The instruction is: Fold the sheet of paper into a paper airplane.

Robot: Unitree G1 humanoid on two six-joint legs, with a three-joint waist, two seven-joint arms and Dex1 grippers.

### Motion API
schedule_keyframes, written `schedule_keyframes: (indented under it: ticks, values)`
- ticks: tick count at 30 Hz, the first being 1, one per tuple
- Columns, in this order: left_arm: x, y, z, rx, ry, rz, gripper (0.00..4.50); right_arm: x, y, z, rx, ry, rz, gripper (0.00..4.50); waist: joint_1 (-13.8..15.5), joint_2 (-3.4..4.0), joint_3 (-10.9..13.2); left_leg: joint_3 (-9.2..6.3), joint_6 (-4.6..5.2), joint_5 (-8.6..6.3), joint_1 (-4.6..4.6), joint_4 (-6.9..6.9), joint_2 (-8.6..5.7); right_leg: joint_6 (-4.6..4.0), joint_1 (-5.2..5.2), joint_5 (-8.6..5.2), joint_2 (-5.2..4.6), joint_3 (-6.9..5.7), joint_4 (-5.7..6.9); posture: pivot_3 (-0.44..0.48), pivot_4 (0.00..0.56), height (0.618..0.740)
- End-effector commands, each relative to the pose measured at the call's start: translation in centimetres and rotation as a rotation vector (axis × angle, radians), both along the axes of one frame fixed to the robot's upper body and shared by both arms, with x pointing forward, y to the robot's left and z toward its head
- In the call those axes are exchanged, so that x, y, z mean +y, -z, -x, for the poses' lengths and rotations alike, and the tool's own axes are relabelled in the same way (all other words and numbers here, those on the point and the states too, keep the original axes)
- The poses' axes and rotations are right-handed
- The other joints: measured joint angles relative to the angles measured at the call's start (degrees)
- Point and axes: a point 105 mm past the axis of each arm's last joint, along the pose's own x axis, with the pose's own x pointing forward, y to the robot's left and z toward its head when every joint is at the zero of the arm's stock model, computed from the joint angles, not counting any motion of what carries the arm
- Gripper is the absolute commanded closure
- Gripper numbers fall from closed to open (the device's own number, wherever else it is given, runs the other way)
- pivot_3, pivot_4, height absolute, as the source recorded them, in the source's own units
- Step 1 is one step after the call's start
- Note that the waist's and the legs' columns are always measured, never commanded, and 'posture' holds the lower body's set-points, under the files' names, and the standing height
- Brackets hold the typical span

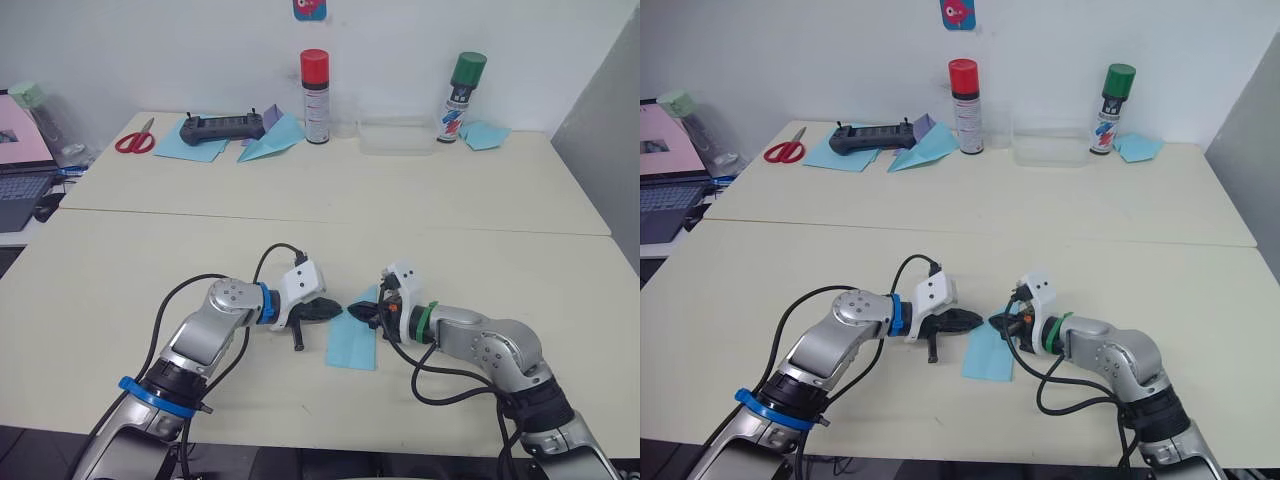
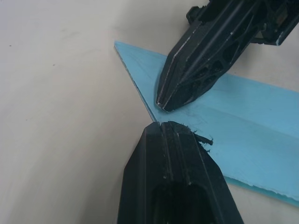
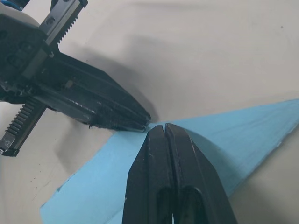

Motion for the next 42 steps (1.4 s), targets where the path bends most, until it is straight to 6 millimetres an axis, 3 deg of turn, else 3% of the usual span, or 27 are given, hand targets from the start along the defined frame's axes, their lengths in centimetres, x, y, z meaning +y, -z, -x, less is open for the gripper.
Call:
schedule_keyframes:
  ticks: [1,7,19,26,30,35,38,42]
  values:
    - [-0.1,0.8,0.2,-0.021,0.038,-0.043,4.50,-1.9,-0.1,-0.6,-0.052,0.047,0.028,4.49,0.0,0.00,0.0,0.00,0.00,0.00,0.00,0.00,-0.01,0.00,0.00,0.00,-0.01,0.00,-0.01,0.000,0.150,0.740]
    - [-0.4,1.4,0.2,-0.059,0.076,-0.073,4.50,-3.6,-0.1,-0.4,-0.161,0.016,0.104,4.49,0.3,0.01,0.0,0.00,0.00,0.00,-0.07,-0.03,-0.07,0.07,-0.04,-0.02,-0.07,-0.03,-0.05,0.000,0.150,0.740]
    - [-0.6,2.1,0.0,-0.085,0.107,-0.110,4.50,-4.4,1.0,-2.6,-0.191,0.161,0.107,4.49,0.4,0.01,0.0,0.00,0.00,0.00,0.05,-0.02,-0.10,0.08,0.07,-0.02,-0.09,-0.01,-0.04,0.000,0.150,0.740]
    - [-0.6,2.2,-0.2,-0.086,0.116,-0.117,4.50,-7.5,1.9,-4.2,-0.228,0.297,0.206,4.49,0.6,0.02,0.0,0.01,0.00,0.00,0.12,-0.01,-0.13,0.01,0.14,-0.06,-0.13,-0.01,-0.04,0.000,0.150,0.740]
    - [-0.6,2.3,-0.2,-0.086,0.120,-0.121,4.50,-7.3,1.2,-3.7,-0.254,0.281,0.177,4.49,0.9,0.02,0.0,0.01,0.00,0.00,0.11,-0.02,-0.14,0.04,0.14,-0.04,-0.13,-0.01,-0.05,0.000,0.150,0.740]
    - [-0.6,2.3,-0.3,-0.086,0.120,-0.120,4.50,-5.2,-3.3,-2.5,-0.357,0.138,0.001,4.49,1.1,0.10,0.1,0.01,0.00,0.00,0.06,-0.04,-0.14,0.09,0.09,-0.02,-0.13,-0.02,-0.05,0.000,0.150,0.740]
    - [-0.8,2.3,-0.3,-0.085,0.123,-0.120,4.50,-3.9,-3.3,-0.8,-0.367,0.003,-0.004,4.49,1.0,0.16,0.1,0.02,0.00,0.00,0.05,-0.07,-0.11,0.08,0.06,-0.02,-0.11,-0.03,-0.04,0.000,0.150,0.740]
    - [-0.9,2.2,-0.3,-0.085,0.127,-0.118,4.50,-2.8,-1.3,0.5,-0.306,-0.079,0.046,4.49,1.1,0.15,0.1,-0.02,0.00,0.00,0.05,-0.08,-0.07,0.05,0.06,-0.04,-0.07,-0.08,-0.04,0.000,0.150,0.740]
